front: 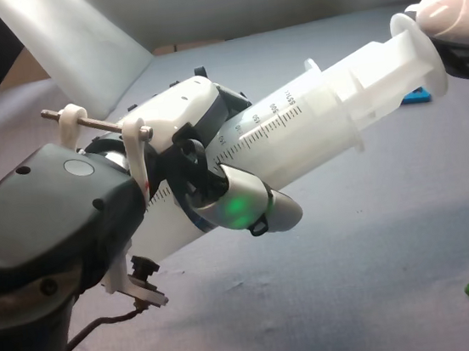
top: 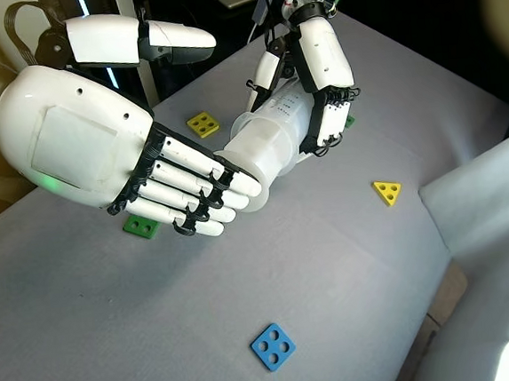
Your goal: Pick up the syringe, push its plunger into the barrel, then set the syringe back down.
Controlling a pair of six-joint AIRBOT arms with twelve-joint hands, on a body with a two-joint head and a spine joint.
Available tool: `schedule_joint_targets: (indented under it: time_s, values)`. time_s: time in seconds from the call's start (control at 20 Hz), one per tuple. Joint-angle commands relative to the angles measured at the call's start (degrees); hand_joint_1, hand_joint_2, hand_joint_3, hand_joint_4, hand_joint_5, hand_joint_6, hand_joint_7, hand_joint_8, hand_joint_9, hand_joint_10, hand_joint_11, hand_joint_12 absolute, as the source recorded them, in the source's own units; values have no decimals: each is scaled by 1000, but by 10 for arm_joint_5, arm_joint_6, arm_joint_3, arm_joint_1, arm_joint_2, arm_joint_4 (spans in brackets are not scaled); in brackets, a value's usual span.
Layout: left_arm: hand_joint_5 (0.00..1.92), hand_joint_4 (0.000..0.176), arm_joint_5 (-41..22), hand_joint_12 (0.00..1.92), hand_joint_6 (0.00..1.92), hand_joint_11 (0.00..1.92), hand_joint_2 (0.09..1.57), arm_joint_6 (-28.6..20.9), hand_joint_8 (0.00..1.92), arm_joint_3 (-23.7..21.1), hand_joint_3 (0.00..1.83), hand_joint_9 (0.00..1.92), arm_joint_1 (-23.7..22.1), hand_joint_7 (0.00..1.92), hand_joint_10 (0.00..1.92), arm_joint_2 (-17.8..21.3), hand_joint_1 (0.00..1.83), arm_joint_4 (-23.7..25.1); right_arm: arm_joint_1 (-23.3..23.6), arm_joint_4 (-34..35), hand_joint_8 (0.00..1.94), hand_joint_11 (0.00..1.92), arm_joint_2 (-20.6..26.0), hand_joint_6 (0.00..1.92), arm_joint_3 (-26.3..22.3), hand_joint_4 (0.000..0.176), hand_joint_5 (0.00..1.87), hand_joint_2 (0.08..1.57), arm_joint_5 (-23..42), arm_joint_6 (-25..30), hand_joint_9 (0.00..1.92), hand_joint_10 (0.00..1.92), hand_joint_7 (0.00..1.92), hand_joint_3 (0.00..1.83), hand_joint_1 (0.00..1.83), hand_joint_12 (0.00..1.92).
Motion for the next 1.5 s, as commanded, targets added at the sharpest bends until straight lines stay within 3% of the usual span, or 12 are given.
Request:
schedule_joint_targets:
  time_s: [0.0, 0.3, 0.55, 0.65, 0.85, 1.45]
  values:
    - [975, 0, -3, 1232, 1007, 603, 1093, -14, 758, -4, 0, 888, -11, 1092, 1190, -2, 1380, 54, 10, 3, 0, 0, -11, 0, -6, 0, 0, 1012, 67, 2, 0, 0, 0, 0, 0, 0]
    - [1013, 0, -3, 1168, 943, 718, 1075, -14, 720, -5, 0, 941, -11, 1122, 1122, -2, 1387, 56, 12, 3, 0, 0, -30, 0, -6, 0, 0, 1009, 66, -12, 0, 0, 0, 0, 0, 0]
    - [970, 0, -3, 1162, 1009, 661, 1094, -12, 781, -5, 0, 902, -12, 1080, 1176, -2, 1380, 58, 13, 3, 0, 0, -41, 0, -6, 0, 0, 1017, 62, -13, 0, 0, 0, 0, 0, 0]
    - [976, 0, -4, 1282, 1016, 599, 1094, -12, 799, -5, 1, 886, -12, 1079, 1186, -2, 1380, 58, 13, 3, 0, 0, -47, 0, -6, 0, 0, 1016, 61, -14, 0, 0, 0, 0, 0, 0]
    - [994, 0, -4, 1180, 958, 630, 1084, -11, 712, -6, 0, 902, -14, 1123, 1170, -2, 1384, 58, 14, 3, 0, 0, -54, 0, -6, 0, 0, 1022, 59, -15, 0, 0, 0, 0, 0, 0]
    - [980, 0, -7, 1228, 1014, 585, 1093, -7, 732, -11, 0, 880, -24, 1104, 1182, -2, 1380, 57, 12, 3, 0, 0, -85, 0, -16, 0, 0, 1025, 49, -38, 0, 0, 0, 1, 0, 0]
